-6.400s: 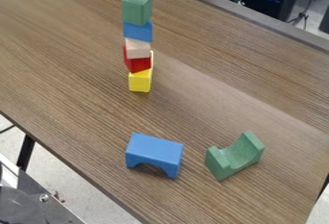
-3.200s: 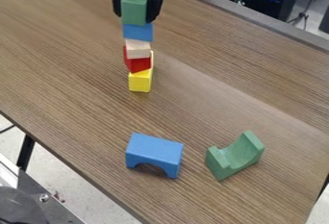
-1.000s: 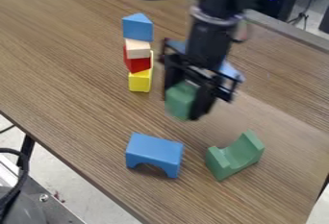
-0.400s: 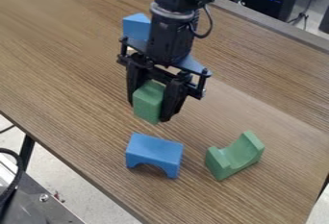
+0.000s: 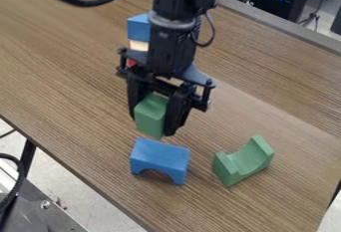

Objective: Pick up the green cube from the blue triangle shape and put it on top of the blue arch

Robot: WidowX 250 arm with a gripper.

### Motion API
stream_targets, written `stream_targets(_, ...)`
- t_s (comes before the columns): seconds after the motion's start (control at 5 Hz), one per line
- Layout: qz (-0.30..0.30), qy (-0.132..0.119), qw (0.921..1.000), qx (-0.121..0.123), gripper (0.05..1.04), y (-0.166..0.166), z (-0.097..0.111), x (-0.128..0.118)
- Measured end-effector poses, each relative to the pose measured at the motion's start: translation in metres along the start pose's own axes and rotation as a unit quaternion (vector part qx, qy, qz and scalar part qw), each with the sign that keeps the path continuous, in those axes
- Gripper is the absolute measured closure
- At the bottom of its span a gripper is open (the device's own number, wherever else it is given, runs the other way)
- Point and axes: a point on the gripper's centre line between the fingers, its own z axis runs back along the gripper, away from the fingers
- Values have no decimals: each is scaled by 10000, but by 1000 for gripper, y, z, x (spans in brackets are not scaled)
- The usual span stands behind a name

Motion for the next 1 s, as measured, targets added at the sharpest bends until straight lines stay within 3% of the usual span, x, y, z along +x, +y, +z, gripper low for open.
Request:
stream_targets(0.2, 200, -218, 9996, 26, 486, -1, -14, 2)
stream_targets(0.6, 1060, -585, 9925, -143, 486, -3, -30, 13)
stream_targets(0.8, 1161, -651, 9910, -135, 486, -2, -30, 15)
stream_targets(1.0, 1237, -504, 9910, 27, 486, -1, -31, 9)
